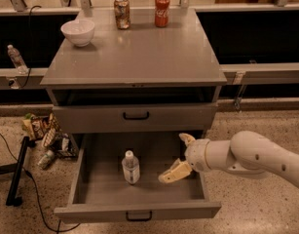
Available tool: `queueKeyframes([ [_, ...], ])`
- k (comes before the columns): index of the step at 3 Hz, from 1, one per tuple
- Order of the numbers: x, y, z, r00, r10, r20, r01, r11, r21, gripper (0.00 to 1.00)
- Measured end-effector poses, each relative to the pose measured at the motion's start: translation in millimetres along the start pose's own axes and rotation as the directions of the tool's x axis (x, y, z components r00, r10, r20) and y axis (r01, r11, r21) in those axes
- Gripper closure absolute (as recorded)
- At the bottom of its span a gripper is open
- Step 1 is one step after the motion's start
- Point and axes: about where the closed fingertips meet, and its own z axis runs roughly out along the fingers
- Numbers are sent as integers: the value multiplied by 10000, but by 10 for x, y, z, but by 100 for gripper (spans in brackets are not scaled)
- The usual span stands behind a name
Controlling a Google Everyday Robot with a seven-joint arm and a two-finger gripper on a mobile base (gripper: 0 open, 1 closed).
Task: Pick blue plastic bottle from middle drawer and place on counter
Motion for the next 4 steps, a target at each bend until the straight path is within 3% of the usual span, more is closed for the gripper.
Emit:
queueKeyframes([
  [1, -22, 8, 79, 10000, -68, -22, 68, 10000, -67, 0],
  [4, 176, 54, 646, 9854, -836, 1484, 997, 9895, -1043, 0],
])
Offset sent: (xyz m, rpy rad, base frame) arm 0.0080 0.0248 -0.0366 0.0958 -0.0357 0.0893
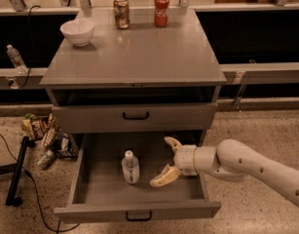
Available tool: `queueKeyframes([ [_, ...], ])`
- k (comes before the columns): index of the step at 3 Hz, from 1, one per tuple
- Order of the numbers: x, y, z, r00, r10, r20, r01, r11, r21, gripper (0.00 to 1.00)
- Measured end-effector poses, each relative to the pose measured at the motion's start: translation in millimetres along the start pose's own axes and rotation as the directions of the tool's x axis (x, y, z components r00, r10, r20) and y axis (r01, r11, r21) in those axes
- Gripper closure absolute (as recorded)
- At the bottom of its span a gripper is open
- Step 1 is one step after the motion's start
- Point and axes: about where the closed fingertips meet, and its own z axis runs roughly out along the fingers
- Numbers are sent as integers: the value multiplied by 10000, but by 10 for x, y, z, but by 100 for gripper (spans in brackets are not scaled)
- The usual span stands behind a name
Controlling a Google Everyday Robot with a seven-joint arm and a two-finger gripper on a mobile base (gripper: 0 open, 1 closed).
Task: Pick blue plastic bottle from middle drawer and place on counter
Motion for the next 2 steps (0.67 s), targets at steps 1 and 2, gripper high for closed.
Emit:
queueKeyframes([
  [1, 170, 1, 282, 9983, -129, 573, 155, 9988, -455, 0],
  [2, 316, 80, 503, 9960, -18, 889, 117, 9938, -1108, 0],
])
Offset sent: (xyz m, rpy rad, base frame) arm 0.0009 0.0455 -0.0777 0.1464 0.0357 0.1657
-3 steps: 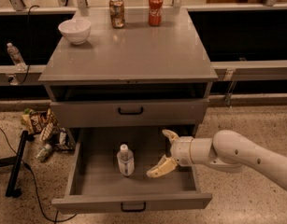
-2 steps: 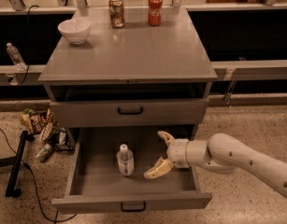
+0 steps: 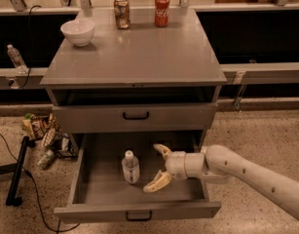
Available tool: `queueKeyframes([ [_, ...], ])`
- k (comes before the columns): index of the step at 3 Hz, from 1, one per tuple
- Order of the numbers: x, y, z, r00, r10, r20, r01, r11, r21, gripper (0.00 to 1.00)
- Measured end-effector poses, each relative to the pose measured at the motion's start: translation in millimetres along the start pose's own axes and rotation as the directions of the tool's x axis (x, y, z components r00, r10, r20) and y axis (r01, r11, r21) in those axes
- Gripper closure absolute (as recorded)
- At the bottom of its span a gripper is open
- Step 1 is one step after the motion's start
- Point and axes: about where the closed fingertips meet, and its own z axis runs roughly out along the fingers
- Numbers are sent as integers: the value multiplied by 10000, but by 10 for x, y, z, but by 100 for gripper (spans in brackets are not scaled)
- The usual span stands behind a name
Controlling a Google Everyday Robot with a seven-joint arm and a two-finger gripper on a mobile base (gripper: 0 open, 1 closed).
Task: Pick blue plastic bottle from middle drawer and place on counter
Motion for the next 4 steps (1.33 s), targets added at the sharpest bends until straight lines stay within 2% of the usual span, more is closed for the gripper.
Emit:
queueKeyframes([
  [1, 145, 8, 222, 9998, 158, 99, -153, 9987, -490, 0],
  [3, 215, 1, 638, 9994, 211, 266, -181, 9939, -1087, 0],
  [4, 201, 7, 859, 9983, -43, 587, 136, 9872, -1591, 2],
])
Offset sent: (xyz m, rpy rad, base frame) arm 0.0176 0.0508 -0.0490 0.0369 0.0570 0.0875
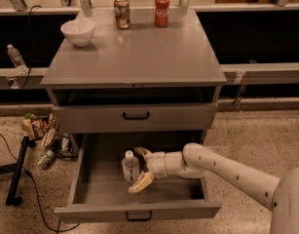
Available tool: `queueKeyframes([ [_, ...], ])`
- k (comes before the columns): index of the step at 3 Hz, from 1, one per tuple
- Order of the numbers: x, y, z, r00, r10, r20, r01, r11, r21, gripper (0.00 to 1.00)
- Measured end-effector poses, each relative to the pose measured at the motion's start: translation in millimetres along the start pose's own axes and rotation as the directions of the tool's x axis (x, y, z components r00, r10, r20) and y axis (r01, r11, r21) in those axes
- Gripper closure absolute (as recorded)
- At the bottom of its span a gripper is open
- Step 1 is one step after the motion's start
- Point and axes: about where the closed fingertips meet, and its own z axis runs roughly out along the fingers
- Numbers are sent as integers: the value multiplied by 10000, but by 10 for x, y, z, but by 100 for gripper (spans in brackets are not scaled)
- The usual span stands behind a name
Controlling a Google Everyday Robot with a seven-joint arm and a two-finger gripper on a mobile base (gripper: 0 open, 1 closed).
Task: Pick blue plastic bottle from middle drawer and place on counter
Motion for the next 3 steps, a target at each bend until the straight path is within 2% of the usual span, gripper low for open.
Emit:
queueKeyframes([
  [1, 21, -8, 136, 9979, -620, 174, 623, 9979, -181, 22],
  [2, -90, -40, 270, 9894, -1320, 613, 1344, 9902, -367, 46],
  [3, -235, -57, 314, 9767, -1923, 955, 1970, 9795, -427, 77],
])
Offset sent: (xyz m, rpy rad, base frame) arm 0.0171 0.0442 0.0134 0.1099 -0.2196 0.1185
